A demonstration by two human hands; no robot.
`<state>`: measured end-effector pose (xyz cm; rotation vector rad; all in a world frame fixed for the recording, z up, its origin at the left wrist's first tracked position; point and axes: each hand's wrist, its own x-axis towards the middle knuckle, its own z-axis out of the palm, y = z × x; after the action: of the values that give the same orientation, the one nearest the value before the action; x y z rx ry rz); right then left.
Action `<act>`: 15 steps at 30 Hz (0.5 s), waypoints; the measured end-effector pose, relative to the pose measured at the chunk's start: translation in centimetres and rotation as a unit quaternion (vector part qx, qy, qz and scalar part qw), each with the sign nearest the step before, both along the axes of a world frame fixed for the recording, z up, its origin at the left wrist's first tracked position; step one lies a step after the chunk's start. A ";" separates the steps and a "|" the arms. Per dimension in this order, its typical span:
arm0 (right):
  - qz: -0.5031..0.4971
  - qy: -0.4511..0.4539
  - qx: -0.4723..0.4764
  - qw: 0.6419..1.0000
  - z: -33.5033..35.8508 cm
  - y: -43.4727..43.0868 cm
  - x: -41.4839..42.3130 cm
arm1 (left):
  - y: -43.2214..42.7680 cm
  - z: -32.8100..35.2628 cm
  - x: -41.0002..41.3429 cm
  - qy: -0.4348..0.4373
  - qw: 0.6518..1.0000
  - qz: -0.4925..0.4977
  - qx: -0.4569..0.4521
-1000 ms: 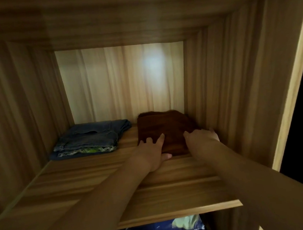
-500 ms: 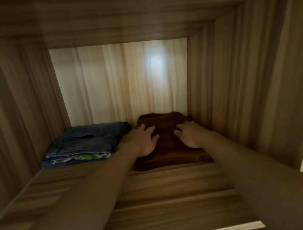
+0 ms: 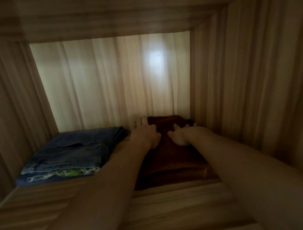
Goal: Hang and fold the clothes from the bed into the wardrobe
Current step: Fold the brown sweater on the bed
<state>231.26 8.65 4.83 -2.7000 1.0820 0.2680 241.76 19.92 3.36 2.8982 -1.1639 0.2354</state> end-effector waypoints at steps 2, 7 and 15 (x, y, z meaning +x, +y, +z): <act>-0.007 -0.009 0.008 1.000 -0.1 -0.4 1.0 | -0.4 -0.4 0.8 0.027 0.999 -0.019 -0.012; -0.003 -0.071 0.016 0.997 -1.5 -2.1 2.1 | -0.6 -1.0 3.0 0.095 0.992 -0.025 -0.080; 0.004 -0.091 0.003 0.996 -2.0 -3.5 3.4 | -1.2 -1.5 3.9 0.099 0.990 -0.025 -0.101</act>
<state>234.61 5.14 2.81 -2.6616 1.0149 0.0252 245.66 18.72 1.89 2.6435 -1.1091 0.0571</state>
